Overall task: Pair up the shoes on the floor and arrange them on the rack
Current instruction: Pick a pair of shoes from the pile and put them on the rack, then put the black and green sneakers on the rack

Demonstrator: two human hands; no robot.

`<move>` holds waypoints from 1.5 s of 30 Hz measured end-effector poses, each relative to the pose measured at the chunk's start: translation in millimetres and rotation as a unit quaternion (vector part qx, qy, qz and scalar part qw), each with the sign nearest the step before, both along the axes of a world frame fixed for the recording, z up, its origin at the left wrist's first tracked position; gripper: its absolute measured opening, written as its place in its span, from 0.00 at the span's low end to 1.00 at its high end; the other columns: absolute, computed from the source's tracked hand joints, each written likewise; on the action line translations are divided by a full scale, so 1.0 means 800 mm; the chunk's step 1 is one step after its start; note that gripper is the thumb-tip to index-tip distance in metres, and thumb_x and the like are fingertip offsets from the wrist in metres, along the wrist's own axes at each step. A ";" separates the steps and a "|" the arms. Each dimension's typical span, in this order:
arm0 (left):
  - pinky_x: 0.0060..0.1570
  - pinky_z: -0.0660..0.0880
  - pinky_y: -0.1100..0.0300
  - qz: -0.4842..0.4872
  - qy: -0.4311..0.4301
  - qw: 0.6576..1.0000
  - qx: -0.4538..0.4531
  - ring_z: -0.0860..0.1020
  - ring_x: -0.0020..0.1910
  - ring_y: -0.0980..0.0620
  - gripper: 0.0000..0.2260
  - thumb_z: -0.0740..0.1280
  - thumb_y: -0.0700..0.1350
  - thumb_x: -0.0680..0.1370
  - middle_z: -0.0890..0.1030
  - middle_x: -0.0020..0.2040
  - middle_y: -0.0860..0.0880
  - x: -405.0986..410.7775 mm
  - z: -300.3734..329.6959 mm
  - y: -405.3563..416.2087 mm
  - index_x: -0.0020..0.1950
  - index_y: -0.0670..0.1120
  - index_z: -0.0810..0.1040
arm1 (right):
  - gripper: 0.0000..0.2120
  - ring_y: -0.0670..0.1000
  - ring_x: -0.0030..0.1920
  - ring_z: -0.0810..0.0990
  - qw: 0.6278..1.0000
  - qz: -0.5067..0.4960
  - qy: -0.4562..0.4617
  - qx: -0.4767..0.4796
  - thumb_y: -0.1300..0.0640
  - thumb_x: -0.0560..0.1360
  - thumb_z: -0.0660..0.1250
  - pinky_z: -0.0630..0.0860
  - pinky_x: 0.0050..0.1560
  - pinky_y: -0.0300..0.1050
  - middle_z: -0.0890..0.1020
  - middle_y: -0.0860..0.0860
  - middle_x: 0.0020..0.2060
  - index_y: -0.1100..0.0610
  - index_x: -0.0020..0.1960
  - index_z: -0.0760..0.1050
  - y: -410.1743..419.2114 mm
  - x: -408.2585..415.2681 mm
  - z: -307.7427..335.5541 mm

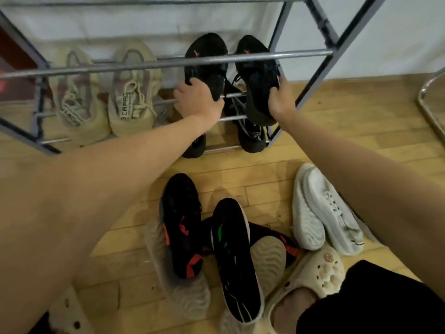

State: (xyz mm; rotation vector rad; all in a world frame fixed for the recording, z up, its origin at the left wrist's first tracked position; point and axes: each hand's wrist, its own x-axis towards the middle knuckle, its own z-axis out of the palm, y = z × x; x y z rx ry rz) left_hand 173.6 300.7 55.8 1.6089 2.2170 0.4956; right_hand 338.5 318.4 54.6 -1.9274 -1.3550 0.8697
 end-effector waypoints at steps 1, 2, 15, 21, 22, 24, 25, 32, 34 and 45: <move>0.62 0.70 0.47 -0.020 0.003 1.000 -0.005 0.67 0.66 0.37 0.27 0.68 0.55 0.75 0.67 0.67 0.37 -0.002 -0.002 -0.005 0.66 0.40 0.67 | 0.17 0.58 0.60 0.76 1.000 0.000 -0.015 0.013 0.65 0.81 0.49 0.73 0.57 0.48 0.76 0.61 0.60 0.63 0.68 0.66 -0.005 -0.001 -0.003; 0.63 0.69 0.47 -0.042 0.006 0.999 -0.006 0.66 0.67 0.37 0.28 0.68 0.54 0.75 0.66 0.68 0.37 -0.005 -0.005 -0.011 0.68 0.39 0.66 | 0.17 0.58 0.59 0.76 0.999 -0.003 -0.027 0.026 0.64 0.82 0.49 0.74 0.54 0.47 0.75 0.62 0.60 0.64 0.68 0.66 -0.012 -0.003 -0.006; 0.66 0.65 0.53 -0.206 -0.005 0.978 0.040 0.67 0.67 0.42 0.20 0.64 0.40 0.76 0.71 0.66 0.41 -0.059 -0.022 -0.192 0.68 0.40 0.72 | 0.31 0.63 0.70 0.63 0.987 0.090 -0.136 0.005 0.63 0.76 0.61 0.67 0.67 0.51 0.59 0.63 0.71 0.64 0.75 0.54 -0.212 -0.044 -0.057; 0.63 0.69 0.51 -0.123 -0.061 0.985 -0.100 0.69 0.65 0.41 0.22 0.66 0.43 0.75 0.71 0.65 0.40 -0.065 -0.083 -0.302 0.68 0.41 0.70 | 0.31 0.64 0.63 0.68 0.969 0.121 -0.178 -0.121 0.61 0.76 0.64 0.64 0.53 0.42 0.61 0.65 0.68 0.66 0.74 0.54 -0.325 -0.038 -0.085; 0.61 0.70 0.52 -0.092 -0.082 0.985 -0.119 0.69 0.64 0.41 0.22 0.66 0.43 0.75 0.71 0.64 0.40 -0.065 -0.092 -0.319 0.68 0.41 0.70 | 0.31 0.64 0.63 0.67 0.965 0.125 -0.181 -0.146 0.60 0.76 0.64 0.67 0.55 0.45 0.60 0.64 0.68 0.66 0.74 0.54 -0.341 -0.037 -0.091; 0.59 0.69 0.53 -0.046 -0.109 0.984 -0.134 0.70 0.63 0.41 0.20 0.67 0.42 0.75 0.72 0.62 0.40 -0.064 -0.106 -0.347 0.66 0.40 0.71 | 0.33 0.65 0.65 0.67 0.950 0.146 -0.221 -0.165 0.53 0.77 0.63 0.69 0.58 0.50 0.60 0.64 0.69 0.65 0.74 0.54 -0.373 -0.034 -0.100; 0.60 0.69 0.54 -0.040 -0.114 0.984 -0.129 0.71 0.63 0.41 0.19 0.67 0.41 0.74 0.73 0.61 0.40 -0.064 -0.112 -0.359 0.65 0.40 0.71 | 0.35 0.64 0.66 0.67 0.944 0.159 -0.236 -0.167 0.48 0.76 0.64 0.69 0.59 0.51 0.61 0.64 0.69 0.64 0.74 0.54 -0.387 -0.034 -0.103; 0.58 0.73 0.50 -0.130 -0.077 0.987 -0.061 0.76 0.57 0.44 0.16 0.67 0.38 0.74 0.78 0.57 0.41 -0.059 -0.127 -0.403 0.61 0.39 0.77 | 0.57 0.66 0.73 0.57 0.862 0.305 -0.352 -0.202 0.32 0.65 0.69 0.58 0.71 0.58 0.57 0.67 0.73 0.57 0.79 0.42 -0.448 -0.049 -0.132; 0.55 0.74 0.49 -0.134 -0.073 0.987 -0.051 0.77 0.53 0.43 0.14 0.67 0.37 0.73 0.79 0.53 0.42 -0.059 -0.129 -0.407 0.58 0.40 0.78 | 0.58 0.66 0.71 0.59 0.857 0.289 -0.369 -0.216 0.32 0.64 0.70 0.59 0.69 0.58 0.57 0.67 0.72 0.55 0.78 0.40 -0.451 -0.056 -0.131; 0.54 0.74 0.48 -0.158 -0.066 0.985 -0.012 0.77 0.53 0.43 0.10 0.66 0.38 0.75 0.80 0.51 0.42 -0.057 -0.123 -0.390 0.56 0.40 0.79 | 0.54 0.65 0.71 0.63 0.944 0.119 -0.062 -0.302 0.41 0.64 0.73 0.66 0.67 0.63 0.64 0.59 0.71 0.53 0.78 0.44 -0.428 -0.039 -0.108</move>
